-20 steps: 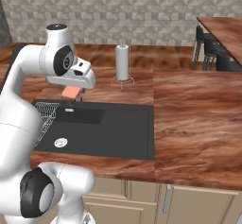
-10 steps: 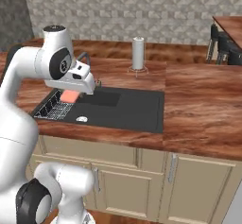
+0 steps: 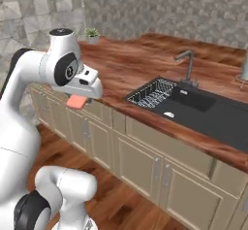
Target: Pick up the bar soap and sponge from the sink, and place them back in the cabinet, and close the cabinet door.
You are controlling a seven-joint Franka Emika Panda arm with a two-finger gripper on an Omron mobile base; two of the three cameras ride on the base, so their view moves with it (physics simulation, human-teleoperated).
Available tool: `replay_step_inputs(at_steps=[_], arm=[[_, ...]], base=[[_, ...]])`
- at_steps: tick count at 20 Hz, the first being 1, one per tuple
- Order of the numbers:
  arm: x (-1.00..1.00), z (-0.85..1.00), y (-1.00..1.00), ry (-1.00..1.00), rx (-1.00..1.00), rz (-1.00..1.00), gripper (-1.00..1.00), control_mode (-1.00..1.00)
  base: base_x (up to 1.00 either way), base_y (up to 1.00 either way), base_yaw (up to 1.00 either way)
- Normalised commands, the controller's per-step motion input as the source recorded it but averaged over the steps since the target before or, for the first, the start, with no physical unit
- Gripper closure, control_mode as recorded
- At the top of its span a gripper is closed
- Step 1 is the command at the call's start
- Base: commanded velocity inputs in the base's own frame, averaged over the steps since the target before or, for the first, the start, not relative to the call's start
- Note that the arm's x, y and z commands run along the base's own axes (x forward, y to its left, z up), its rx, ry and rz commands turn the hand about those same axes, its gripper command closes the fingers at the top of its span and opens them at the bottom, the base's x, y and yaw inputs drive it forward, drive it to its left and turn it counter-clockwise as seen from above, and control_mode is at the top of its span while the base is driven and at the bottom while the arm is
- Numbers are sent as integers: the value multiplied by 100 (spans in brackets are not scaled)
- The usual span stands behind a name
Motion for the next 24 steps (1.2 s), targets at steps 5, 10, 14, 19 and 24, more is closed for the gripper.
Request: replay_step_inputs(at_steps=[5, 10, 14, 19, 24], arm=[[0, 0, 0, 0, 0, 0, 100, 100], [0, 0, 0, 0, 0, 0, 100, 100], [0, 0, 0, 0, 0, 0, 100, 100], [0, 0, 0, 0, 0, 0, 100, 100], [0, 0, 0, 0, 0, 0, 100, 100]], base=[[-28, 49, 98], [-13, 39, 99], [0, 19, 96], [0, 5, 95], [23, 0, 92]])
